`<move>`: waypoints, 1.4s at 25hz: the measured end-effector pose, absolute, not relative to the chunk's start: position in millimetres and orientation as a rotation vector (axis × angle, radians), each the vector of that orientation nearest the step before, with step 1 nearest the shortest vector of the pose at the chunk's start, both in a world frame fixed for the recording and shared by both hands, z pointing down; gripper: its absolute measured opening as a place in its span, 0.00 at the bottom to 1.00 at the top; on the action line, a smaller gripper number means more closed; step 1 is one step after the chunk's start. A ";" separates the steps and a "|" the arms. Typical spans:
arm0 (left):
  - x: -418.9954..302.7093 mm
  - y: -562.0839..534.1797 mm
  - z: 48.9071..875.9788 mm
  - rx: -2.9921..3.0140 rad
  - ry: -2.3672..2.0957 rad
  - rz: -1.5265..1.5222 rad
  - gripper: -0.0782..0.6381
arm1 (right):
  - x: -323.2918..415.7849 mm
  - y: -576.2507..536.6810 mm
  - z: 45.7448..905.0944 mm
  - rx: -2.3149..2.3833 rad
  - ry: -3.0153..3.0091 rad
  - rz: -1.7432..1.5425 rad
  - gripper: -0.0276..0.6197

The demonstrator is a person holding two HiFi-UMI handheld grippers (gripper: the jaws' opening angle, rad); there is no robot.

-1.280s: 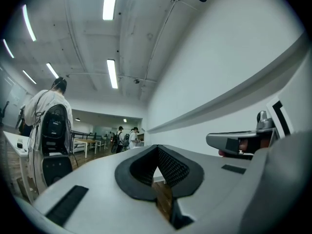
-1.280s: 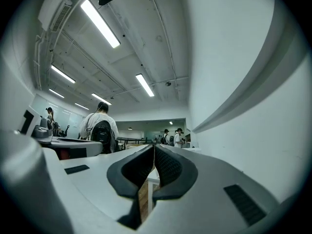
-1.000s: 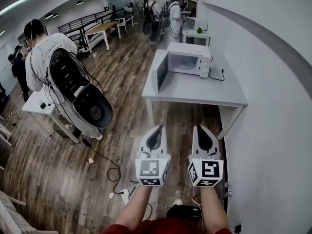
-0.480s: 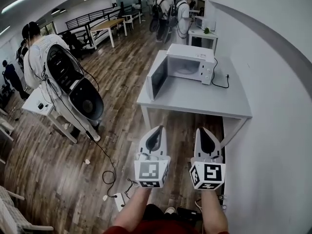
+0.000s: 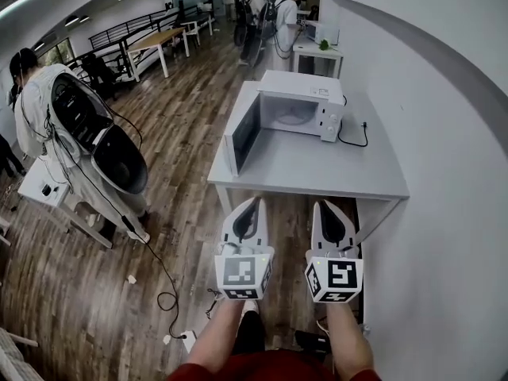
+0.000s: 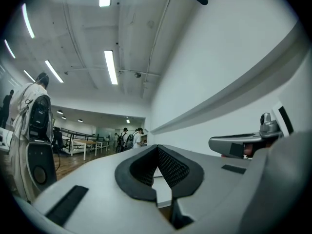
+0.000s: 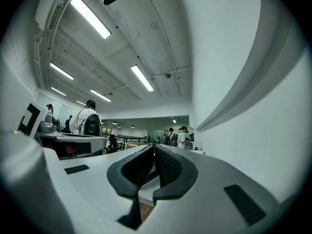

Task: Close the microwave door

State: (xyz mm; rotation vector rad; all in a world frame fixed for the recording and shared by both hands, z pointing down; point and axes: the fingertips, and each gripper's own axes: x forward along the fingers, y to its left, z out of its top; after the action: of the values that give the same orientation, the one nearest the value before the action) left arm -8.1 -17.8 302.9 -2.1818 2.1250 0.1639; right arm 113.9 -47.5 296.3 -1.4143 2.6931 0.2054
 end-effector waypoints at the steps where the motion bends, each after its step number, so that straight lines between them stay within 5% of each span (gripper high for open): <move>1: -13.8 -31.0 300.5 -2.191 2.115 0.168 0.15 | 107.0 -59.8 294.5 -1.424 2.693 0.211 0.09; 35: -199.0 -252.5 361.1 -2.186 2.134 0.075 0.15 | -78.1 -293.5 358.7 -1.399 2.796 0.096 0.09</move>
State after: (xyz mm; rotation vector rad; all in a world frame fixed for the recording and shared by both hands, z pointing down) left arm -199.0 -252.5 361.1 -2.1865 2.1344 0.0751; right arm -78.1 -293.5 358.7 -1.3992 2.7955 0.0961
